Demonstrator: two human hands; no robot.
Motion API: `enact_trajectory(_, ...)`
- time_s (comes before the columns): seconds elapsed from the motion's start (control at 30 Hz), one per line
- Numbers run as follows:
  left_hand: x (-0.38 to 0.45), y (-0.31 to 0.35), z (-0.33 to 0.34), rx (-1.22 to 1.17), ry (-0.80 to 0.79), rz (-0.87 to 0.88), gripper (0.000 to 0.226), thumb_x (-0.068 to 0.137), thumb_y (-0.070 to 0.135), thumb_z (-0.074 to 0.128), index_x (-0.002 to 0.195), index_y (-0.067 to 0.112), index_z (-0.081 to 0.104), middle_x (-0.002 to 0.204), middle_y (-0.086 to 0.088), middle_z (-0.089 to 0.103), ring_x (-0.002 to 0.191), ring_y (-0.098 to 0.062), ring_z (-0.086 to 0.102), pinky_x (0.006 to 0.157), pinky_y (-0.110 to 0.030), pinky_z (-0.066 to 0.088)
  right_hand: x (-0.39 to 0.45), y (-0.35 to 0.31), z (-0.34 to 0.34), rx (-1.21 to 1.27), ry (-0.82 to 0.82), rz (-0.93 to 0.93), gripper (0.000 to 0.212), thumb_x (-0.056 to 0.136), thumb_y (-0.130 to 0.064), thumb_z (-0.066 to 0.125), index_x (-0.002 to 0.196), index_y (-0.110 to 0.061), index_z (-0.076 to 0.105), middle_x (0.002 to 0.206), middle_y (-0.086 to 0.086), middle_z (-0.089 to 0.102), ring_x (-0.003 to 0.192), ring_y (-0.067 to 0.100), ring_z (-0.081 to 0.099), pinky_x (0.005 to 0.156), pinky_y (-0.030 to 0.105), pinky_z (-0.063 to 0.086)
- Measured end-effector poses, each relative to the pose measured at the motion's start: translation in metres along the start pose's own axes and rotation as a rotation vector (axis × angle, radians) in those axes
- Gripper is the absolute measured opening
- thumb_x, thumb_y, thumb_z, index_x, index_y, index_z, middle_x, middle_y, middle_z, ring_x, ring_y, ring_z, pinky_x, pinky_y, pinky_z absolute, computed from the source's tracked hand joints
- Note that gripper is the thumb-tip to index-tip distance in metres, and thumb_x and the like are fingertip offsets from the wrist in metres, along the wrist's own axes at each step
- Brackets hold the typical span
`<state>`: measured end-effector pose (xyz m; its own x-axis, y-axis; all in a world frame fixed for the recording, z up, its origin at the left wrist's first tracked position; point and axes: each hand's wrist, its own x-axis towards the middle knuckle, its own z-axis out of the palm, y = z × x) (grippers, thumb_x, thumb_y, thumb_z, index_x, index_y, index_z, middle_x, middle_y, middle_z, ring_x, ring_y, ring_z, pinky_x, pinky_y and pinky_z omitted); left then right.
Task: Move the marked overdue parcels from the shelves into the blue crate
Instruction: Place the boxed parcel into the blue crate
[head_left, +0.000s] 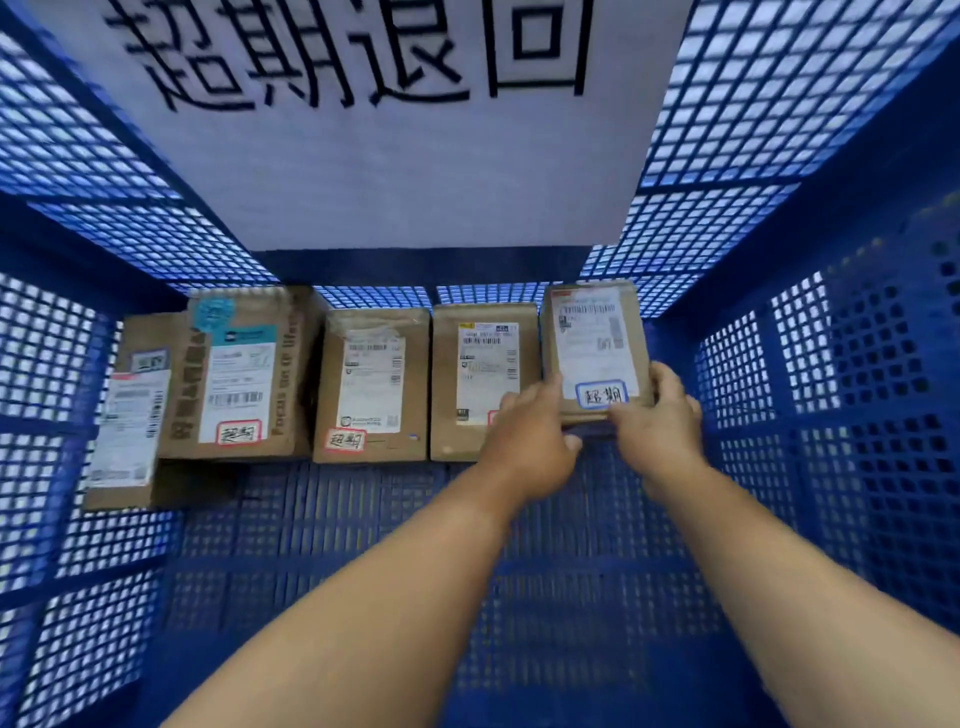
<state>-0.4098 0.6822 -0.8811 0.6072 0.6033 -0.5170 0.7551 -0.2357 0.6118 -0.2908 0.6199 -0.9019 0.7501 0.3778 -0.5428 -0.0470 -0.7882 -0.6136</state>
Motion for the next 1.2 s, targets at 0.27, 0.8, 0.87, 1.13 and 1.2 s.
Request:
enact_trajectory(0.27, 0.028, -0.025, 0.003, 0.314, 0.016, 0.032, 0.063, 0.088, 0.019, 0.054, 0.144, 0.021, 0.024, 0.146, 0.001, 0.037, 0.127, -0.028, 0.025, 0.102, -0.037, 0.022, 0.033, 0.029, 0.053, -0.089, -0.213, -0.016, 0.053, 0.087, -0.007, 0.05, 0.135, -0.026, 0.036, 0.137, 0.005, 0.031, 0.11, 0.026, 0.047, 0.096, 0.043, 0.044)
enact_trajectory(0.8, -0.047, 0.037, -0.058, 0.31, 0.053, -0.008, 0.07, 0.095, 0.025, 0.047, 0.152, 0.021, 0.006, 0.159, 0.002, 0.012, 0.146, -0.019, 0.01, 0.119, -0.035, 0.011, -0.079, -0.044, -0.038, -0.43, -0.182, -0.211, 0.087, 0.09, -0.031, 0.058, 0.152, -0.032, -0.003, 0.159, -0.006, -0.019, 0.148, 0.019, -0.013, 0.117, 0.045, 0.008)
enact_trajectory(0.87, -0.069, 0.057, -0.074, 0.331, 0.048, -0.019, 0.073, 0.094, 0.028, 0.048, 0.152, 0.02, 0.004, 0.16, 0.0, 0.008, 0.146, -0.019, 0.008, 0.119, -0.033, 0.01, -0.105, -0.064, -0.062, -0.483, -0.189, -0.226, 0.087, 0.092, -0.033, 0.056, 0.152, -0.029, -0.007, 0.159, -0.005, -0.021, 0.147, 0.018, -0.016, 0.118, 0.044, 0.007)
enact_trajectory(1.13, -0.166, 0.142, -0.156, 0.339, 0.122, -0.031, 0.074, 0.094, 0.033, 0.05, 0.152, 0.022, 0.006, 0.159, 0.006, 0.009, 0.146, -0.015, 0.011, 0.118, -0.035, 0.014, -0.198, -0.143, -0.156, -0.48, -0.165, -0.24, 0.085, 0.093, -0.035, 0.055, 0.153, -0.023, -0.004, 0.16, -0.005, -0.015, 0.147, 0.016, -0.014, 0.118, 0.042, 0.005)
enact_trajectory(1.2, -0.188, 0.162, -0.174, 0.327, 0.148, -0.042, 0.074, 0.095, 0.035, 0.05, 0.152, 0.022, 0.005, 0.16, 0.006, 0.008, 0.146, -0.015, 0.01, 0.118, -0.035, 0.012, -0.219, -0.159, -0.175, -0.474, -0.15, -0.243, 0.084, 0.093, -0.036, 0.054, 0.153, -0.02, -0.003, 0.161, -0.004, -0.012, 0.148, 0.017, -0.012, 0.118, 0.041, 0.005)
